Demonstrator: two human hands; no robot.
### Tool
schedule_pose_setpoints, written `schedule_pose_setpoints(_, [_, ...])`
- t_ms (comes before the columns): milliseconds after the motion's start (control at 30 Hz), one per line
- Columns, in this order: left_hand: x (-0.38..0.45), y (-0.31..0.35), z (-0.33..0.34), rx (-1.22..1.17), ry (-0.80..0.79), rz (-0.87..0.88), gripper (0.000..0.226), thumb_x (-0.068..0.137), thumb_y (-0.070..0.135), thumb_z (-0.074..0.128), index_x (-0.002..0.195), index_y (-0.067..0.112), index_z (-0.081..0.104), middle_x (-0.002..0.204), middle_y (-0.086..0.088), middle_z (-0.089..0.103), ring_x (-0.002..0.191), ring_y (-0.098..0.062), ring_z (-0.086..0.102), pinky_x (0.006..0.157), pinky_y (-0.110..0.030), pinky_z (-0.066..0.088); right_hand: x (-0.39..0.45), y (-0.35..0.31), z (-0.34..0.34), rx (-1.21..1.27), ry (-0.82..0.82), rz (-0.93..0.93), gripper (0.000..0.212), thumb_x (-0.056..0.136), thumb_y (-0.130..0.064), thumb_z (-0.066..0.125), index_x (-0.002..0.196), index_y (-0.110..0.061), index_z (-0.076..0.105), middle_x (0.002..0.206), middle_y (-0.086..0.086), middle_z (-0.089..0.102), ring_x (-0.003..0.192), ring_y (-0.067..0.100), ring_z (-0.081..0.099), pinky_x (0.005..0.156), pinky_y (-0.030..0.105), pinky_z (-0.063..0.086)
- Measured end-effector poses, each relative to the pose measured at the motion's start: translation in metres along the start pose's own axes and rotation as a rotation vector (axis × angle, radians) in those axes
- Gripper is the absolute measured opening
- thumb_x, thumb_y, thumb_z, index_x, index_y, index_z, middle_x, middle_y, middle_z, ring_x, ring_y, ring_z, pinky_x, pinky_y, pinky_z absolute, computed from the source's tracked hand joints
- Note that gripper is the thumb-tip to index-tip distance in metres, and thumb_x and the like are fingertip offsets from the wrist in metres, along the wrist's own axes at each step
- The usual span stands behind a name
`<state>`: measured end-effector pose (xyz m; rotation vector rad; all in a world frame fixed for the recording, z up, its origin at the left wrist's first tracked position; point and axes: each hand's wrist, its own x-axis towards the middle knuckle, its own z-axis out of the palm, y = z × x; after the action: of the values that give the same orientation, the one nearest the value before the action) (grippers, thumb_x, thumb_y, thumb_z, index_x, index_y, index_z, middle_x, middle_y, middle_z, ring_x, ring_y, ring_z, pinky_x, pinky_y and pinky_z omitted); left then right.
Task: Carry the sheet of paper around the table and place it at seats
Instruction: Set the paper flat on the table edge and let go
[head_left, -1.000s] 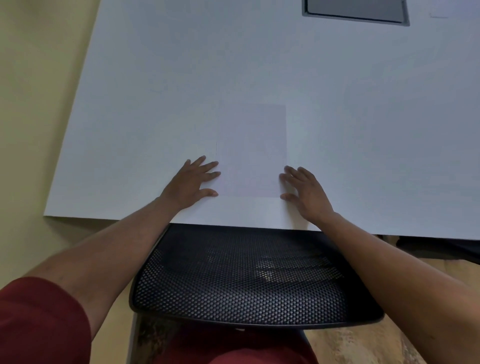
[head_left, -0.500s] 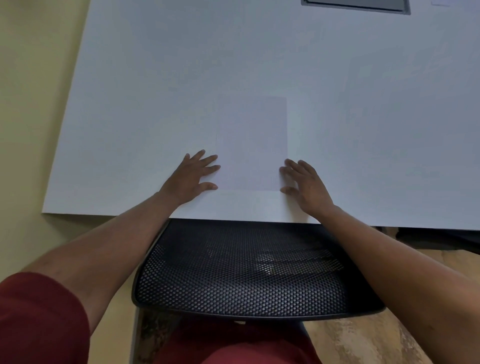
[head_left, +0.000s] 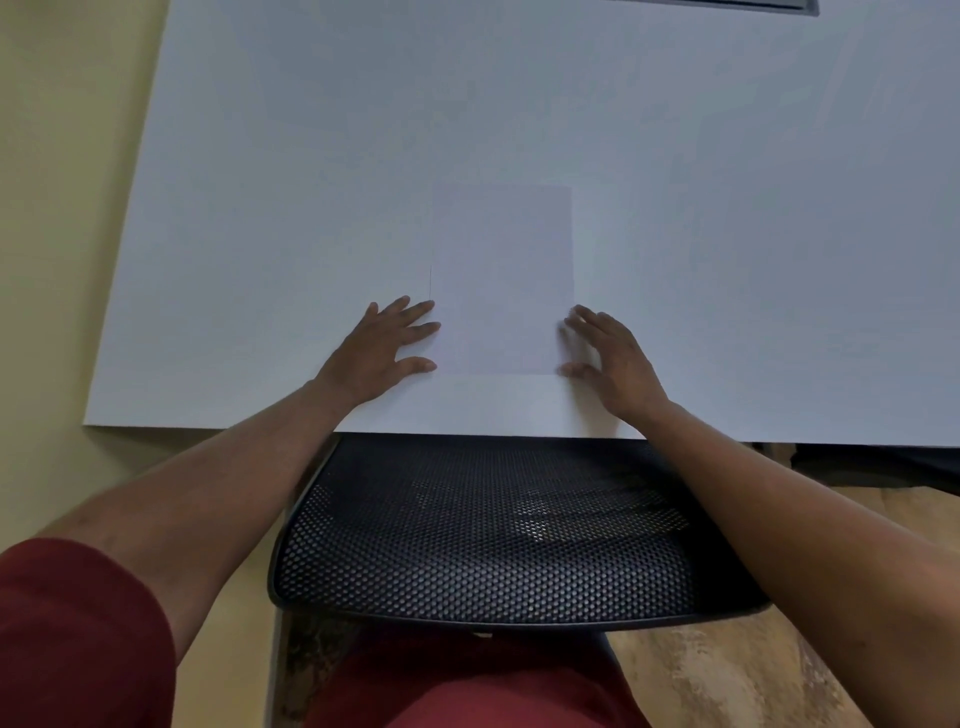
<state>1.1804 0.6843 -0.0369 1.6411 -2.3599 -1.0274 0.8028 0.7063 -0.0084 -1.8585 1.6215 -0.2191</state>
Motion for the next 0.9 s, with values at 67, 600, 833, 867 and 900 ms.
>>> schedule_pose_setpoints(67, [-0.002, 0.006, -0.006, -0.035, 0.019, -0.020, 0.057, 0.106, 0.046, 0.064, 0.159, 0.027, 0.053, 0.175, 0.014, 0.029, 0.167, -0.014, 0.016, 0.137, -0.047, 0.007, 0.000, -0.003, -0.007, 0.110, 0.074, 0.026, 0.062, 0.100, -0.030, 0.075, 0.157, -0.022, 0.052, 0.170, -0.003, 0.041, 0.157, 0.019, 0.036, 0.126, 0.030, 0.023])
schedule_pose_setpoints(600, [-0.024, 0.115, -0.082, 0.337, 0.380, 0.017, 0.078, 0.109, 0.064, 0.027, 0.169, 0.014, 0.034, 0.179, -0.005, 0.027, 0.168, -0.032, 0.012, 0.133, -0.062, 0.013, -0.009, -0.053, -0.098, -0.184, 0.307, -0.186, 0.054, 0.113, -0.035, 0.048, 0.157, -0.003, 0.048, 0.167, 0.018, 0.044, 0.156, 0.041, 0.037, 0.127, 0.058, 0.031])
schedule_pose_setpoints(833, [-0.045, 0.167, -0.119, 0.476, 0.520, -0.040, 0.082, 0.109, 0.066, 0.022, 0.173, 0.015, 0.021, 0.182, -0.002, 0.014, 0.169, -0.031, 0.001, 0.134, -0.063, 0.006, -0.007, -0.098, -0.146, -0.312, 0.358, -0.326, 0.064, 0.112, -0.043, 0.038, 0.162, -0.004, 0.040, 0.170, 0.017, 0.039, 0.159, 0.041, 0.032, 0.128, 0.059, 0.024])
schedule_pose_setpoints(867, [-0.053, 0.176, -0.125, 0.496, 0.548, -0.031, 0.082, 0.109, 0.067, 0.021, 0.173, 0.015, 0.020, 0.183, -0.002, 0.013, 0.169, -0.030, 0.000, 0.134, -0.063, 0.005, -0.012, -0.107, -0.155, -0.319, 0.377, -0.347, 0.062, 0.113, -0.042, 0.040, 0.162, -0.004, 0.038, 0.171, 0.017, 0.038, 0.160, 0.041, 0.031, 0.128, 0.059, 0.023])
schedule_pose_setpoints(900, [-0.059, 0.182, -0.131, 0.517, 0.560, -0.023, 0.082, 0.109, 0.067, 0.021, 0.173, 0.015, 0.020, 0.183, -0.002, 0.013, 0.169, -0.030, -0.001, 0.134, -0.062, 0.004, -0.017, -0.114, -0.162, -0.329, 0.384, -0.360, 0.061, 0.114, -0.041, 0.041, 0.163, -0.005, 0.037, 0.172, 0.016, 0.036, 0.160, 0.040, 0.029, 0.129, 0.058, 0.022])
